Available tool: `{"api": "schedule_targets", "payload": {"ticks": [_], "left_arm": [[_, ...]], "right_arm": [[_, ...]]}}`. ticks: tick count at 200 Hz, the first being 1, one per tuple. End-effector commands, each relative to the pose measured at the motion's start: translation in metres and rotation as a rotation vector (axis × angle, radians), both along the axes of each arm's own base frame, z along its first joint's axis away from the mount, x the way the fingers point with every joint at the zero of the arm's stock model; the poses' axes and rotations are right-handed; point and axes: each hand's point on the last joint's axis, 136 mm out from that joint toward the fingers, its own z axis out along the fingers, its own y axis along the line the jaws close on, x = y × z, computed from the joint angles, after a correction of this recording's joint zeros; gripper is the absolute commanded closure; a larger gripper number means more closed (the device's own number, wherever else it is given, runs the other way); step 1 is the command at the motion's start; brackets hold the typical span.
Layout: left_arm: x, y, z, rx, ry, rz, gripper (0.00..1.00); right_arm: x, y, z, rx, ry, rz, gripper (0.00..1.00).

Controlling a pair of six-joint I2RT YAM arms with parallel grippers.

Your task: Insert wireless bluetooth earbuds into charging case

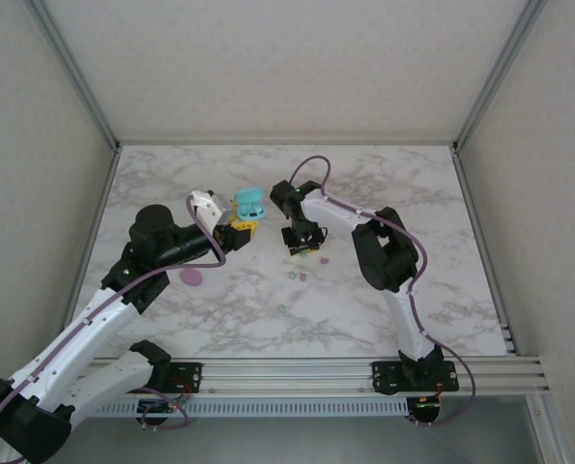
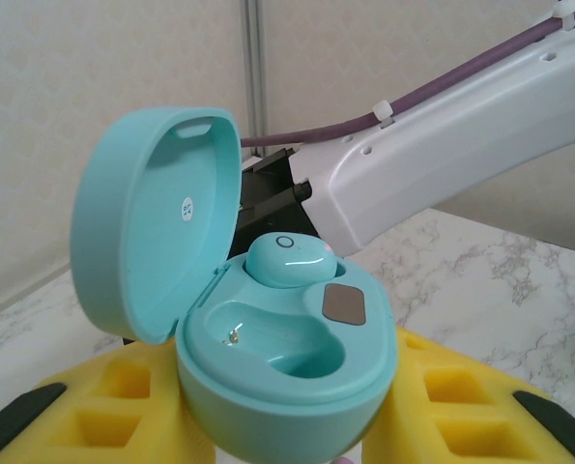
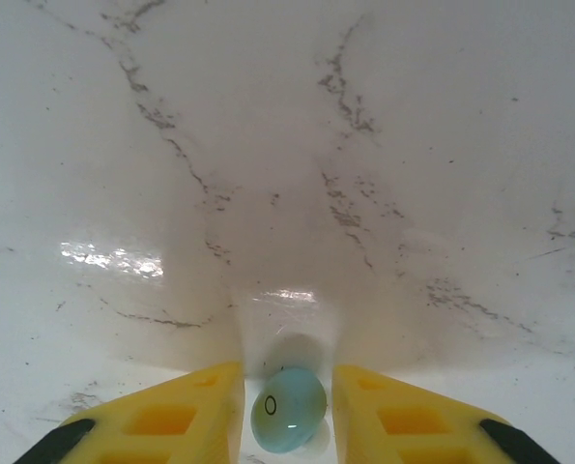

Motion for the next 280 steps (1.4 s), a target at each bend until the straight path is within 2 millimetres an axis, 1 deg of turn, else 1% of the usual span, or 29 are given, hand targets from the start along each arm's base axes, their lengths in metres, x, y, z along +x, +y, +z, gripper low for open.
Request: {"api": "schedule_targets", "payload": {"ticks": [1,38,50,80,96,121,143,161,172,188,204,210,213,216,218,228,230,231,236,237,241,242,248,250,252,259,268,280], "left_arm": [[-0.005,-0.003,0.017,-0.022,-0.037,-0.026,0.72],[-0.005,-0.003,0.017,-0.02,-0.035,-0.026,0.71],[-0.005,-0.003,0.017,-0.019,-0.037,-0.025,0.72],[-0.005,-0.004,0.017,-0.02,-0.036,-0.028,0.71],[-0.006,-0.003,0.02,-0.024,-0.041,-0.031,0.71],[-0.004,-0.005,0.018,-0.021,-0.035,-0.033,0.71],[-0.005,-0.004,0.018,-0.021,-0.034,-0.031,0.72],[-0.005,-0.004,0.018,-0.021,-0.033,-0.031,0.71],[-0.005,-0.004,0.018,-0.022,-0.034,-0.03,0.72],[-0.004,-0.003,0.018,-0.021,-0.037,-0.025,0.71],[-0.004,-0.002,0.017,-0.016,-0.039,-0.014,0.72],[-0.004,-0.001,0.017,-0.014,-0.039,-0.011,0.72],[-0.003,-0.001,0.016,-0.014,-0.039,-0.009,0.72],[-0.003,-0.001,0.016,-0.013,-0.04,-0.007,0.72],[-0.003,0.0,0.016,-0.013,-0.04,-0.005,0.72],[-0.003,0.0,0.014,-0.01,-0.038,-0.001,0.72],[-0.003,0.0,0.014,-0.009,-0.039,0.0,0.72],[-0.002,0.0,0.014,-0.009,-0.04,0.001,0.72],[-0.002,0.001,0.013,-0.008,-0.039,0.004,0.72],[-0.001,0.001,0.013,-0.008,-0.038,0.005,0.72],[-0.001,0.001,0.012,-0.008,-0.039,0.008,0.72],[-0.001,0.001,0.012,-0.008,-0.039,0.008,0.72],[0.0,0.001,0.012,-0.009,-0.04,0.01,0.72],[0.0,0.001,0.012,-0.009,-0.04,0.01,0.72],[0.0,0.001,0.011,-0.008,-0.04,0.011,0.72],[0.0,0.001,0.012,-0.011,-0.041,0.009,0.72],[0.001,0.0,0.011,-0.011,-0.041,0.011,0.72],[0.002,-0.001,0.012,-0.014,-0.042,0.007,0.72]], "right_arm": [[-0.002,0.002,-0.001,-0.01,0.007,0.001,0.72],[-0.003,0.001,-0.01,-0.024,0.023,0.012,0.75],[-0.003,0.0,-0.011,-0.025,0.024,0.014,0.78],[-0.003,-0.001,-0.013,-0.023,0.03,0.011,0.76],[-0.003,-0.001,-0.015,-0.02,0.035,0.012,0.76],[-0.005,0.0,-0.017,-0.008,0.044,0.014,0.77],[-0.003,-0.001,-0.014,-0.002,0.03,0.012,0.79],[-0.001,0.001,-0.004,0.015,0.011,0.019,0.8],[0.001,0.003,0.004,0.035,-0.001,0.021,0.81],[0.002,0.006,0.024,0.095,-0.025,0.018,0.82],[0.001,0.013,0.054,0.22,-0.043,0.004,0.82],[-0.001,0.019,0.071,0.31,-0.045,0.001,0.82],[-0.001,0.02,0.076,0.337,-0.045,-0.001,0.82],[-0.003,0.024,0.086,0.391,-0.046,-0.001,0.82],[-0.003,0.024,0.089,0.403,-0.048,-0.004,0.82],[-0.006,0.028,0.122,0.551,-0.057,-0.019,0.82],[-0.006,0.028,0.124,0.565,-0.055,-0.018,0.82],[-0.008,0.03,0.13,0.596,-0.055,-0.017,0.82],[-0.01,0.032,0.145,0.673,-0.052,-0.014,0.82],[-0.01,0.032,0.145,0.673,-0.052,-0.014,0.82],[-0.012,0.034,0.157,0.73,-0.05,-0.014,0.81],[-0.012,0.034,0.163,0.756,-0.051,-0.016,0.81],[-0.013,0.033,0.174,0.807,-0.053,-0.024,0.81],[-0.013,0.031,0.182,0.837,-0.062,-0.027,0.81],[-0.013,0.031,0.182,0.837,-0.062,-0.027,0.81],[-0.013,0.027,0.193,0.866,-0.084,-0.034,0.81],[-0.012,0.02,0.195,0.853,-0.104,-0.033,0.8],[-0.008,0.005,0.178,0.728,-0.123,-0.045,0.8]]}}
